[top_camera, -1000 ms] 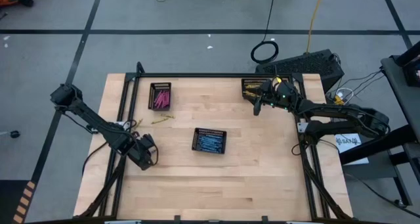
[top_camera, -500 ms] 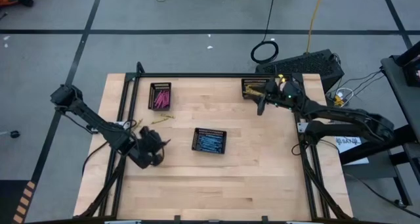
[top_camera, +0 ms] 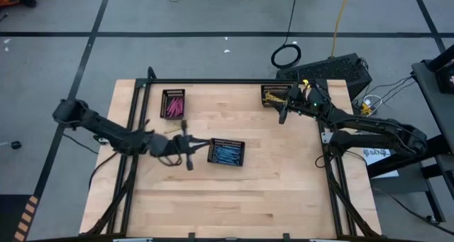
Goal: Sort crayons
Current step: Put the blue crayon into the bottom black bin
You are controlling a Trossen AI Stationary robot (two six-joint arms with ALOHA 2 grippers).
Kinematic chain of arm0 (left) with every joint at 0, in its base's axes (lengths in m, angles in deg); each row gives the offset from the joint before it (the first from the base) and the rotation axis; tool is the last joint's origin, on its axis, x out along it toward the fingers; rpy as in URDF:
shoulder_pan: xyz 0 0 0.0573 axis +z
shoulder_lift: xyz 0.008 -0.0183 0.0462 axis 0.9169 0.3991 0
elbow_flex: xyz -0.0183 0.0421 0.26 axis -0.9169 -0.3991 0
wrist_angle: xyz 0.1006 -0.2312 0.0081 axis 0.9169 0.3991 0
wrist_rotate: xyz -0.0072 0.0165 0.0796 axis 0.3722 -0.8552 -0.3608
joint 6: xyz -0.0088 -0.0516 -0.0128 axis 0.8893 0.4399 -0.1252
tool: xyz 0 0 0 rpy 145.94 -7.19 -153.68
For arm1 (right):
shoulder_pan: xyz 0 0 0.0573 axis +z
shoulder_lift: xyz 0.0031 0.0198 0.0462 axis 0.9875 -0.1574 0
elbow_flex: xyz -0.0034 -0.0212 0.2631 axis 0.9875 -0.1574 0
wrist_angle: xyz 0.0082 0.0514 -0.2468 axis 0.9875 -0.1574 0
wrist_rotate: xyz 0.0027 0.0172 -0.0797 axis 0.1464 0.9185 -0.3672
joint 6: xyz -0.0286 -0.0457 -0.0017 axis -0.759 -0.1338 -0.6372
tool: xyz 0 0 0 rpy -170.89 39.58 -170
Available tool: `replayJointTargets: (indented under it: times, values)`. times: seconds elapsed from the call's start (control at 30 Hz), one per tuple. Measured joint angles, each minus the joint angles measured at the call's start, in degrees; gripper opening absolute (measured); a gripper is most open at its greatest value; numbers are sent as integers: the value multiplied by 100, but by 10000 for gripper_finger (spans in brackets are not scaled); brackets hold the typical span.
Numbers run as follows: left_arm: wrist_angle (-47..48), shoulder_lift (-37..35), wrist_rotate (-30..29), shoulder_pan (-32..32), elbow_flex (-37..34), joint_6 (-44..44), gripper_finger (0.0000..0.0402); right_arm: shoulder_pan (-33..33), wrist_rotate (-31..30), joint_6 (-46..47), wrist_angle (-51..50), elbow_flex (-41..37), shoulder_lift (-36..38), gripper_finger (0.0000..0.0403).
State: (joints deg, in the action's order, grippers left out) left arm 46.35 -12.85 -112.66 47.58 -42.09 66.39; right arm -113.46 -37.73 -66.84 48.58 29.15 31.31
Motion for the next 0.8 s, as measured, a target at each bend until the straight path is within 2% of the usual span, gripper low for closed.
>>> replayJointTargets:
  times: [0.17,0.27,0.53,0.8]
  values:
    - [-317,981,1493,965,284,-146,3,0,-1,2,1,0,0,160]
    - [357,1595,1977,1292,824,-144,3,0,-6,2,1,0,0,160]
    - [2633,2654,2680,1593,2284,731,8,0,-10,63,1,0,0,160]
    - [3112,2894,3157,1712,2562,919,63,0,-8,65,-1,0,0,160]
